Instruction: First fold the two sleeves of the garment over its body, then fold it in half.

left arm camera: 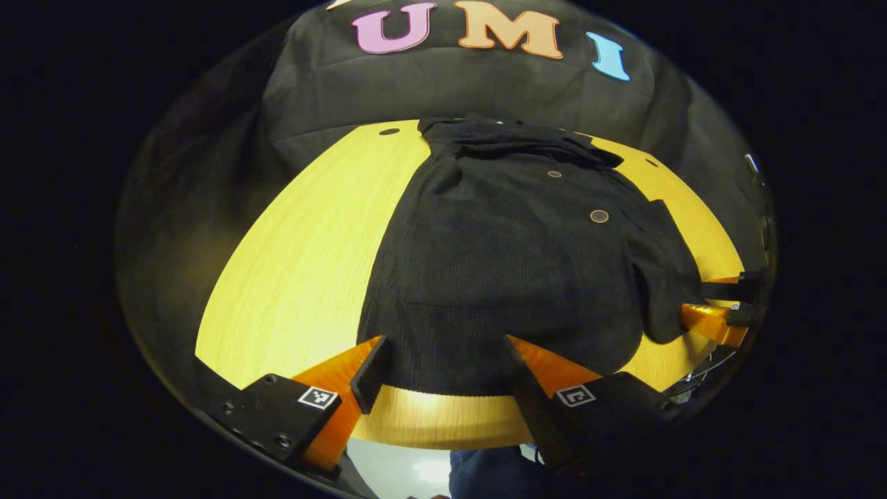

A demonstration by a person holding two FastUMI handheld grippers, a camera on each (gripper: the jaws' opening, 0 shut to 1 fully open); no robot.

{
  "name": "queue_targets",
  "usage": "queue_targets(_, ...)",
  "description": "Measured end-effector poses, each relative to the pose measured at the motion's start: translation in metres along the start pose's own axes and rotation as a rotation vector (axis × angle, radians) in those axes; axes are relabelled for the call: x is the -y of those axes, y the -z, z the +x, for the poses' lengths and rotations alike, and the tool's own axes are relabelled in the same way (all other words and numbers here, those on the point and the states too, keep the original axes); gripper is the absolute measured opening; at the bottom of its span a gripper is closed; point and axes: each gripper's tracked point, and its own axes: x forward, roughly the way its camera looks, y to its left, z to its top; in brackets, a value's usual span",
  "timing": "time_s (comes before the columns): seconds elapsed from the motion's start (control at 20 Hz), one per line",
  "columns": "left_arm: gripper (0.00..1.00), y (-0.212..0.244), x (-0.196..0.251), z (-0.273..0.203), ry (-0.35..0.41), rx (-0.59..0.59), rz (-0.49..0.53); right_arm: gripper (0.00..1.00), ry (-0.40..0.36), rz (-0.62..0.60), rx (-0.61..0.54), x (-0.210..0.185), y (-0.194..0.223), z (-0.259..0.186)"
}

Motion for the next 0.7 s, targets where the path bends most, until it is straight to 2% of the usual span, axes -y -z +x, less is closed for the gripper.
queue_targets(0.25,0.96,0.001,0.001,-0.004,0.003,-0.012,0.004,0.99,0.010,0.023,0.015,-0.001,0.001,-0.002)
queue_targets(0.3,0.94,0.000,0.001,-0.003,0.007,-0.016,0.001,0.96,0.013,0.030,0.016,-0.003,-0.001,-0.002)
queue_targets(0.35,0.94,0.000,0.000,-0.003,0.007,-0.020,-0.004,0.89,0.016,0.034,0.014,-0.003,-0.003,0.000)
queue_targets(0.45,0.72,-0.001,-0.004,-0.003,0.005,-0.025,-0.020,0.73,0.015,0.033,-0.002,-0.004,-0.004,0.003)
queue_targets(0.5,0.64,-0.001,-0.004,-0.003,0.006,-0.028,-0.023,0.72,0.014,0.027,-0.007,-0.007,-0.006,0.003)
queue_targets(0.55,0.58,-0.003,-0.005,0.000,0.003,-0.029,-0.030,0.59,0.003,0.017,-0.006,-0.010,-0.007,0.004)
queue_targets(0.6,0.48,-0.005,-0.006,0.000,0.004,-0.029,-0.033,0.54,-0.004,0.003,0.000,-0.013,-0.009,0.004)
queue_targets(0.65,0.41,-0.006,-0.004,0.000,0.011,-0.029,-0.029,0.39,-0.007,-0.013,0.005,-0.016,-0.010,0.006)
queue_targets(0.7,0.31,-0.006,-0.001,0.001,0.019,-0.029,-0.025,0.31,-0.007,-0.027,0.010,-0.017,-0.011,0.006)
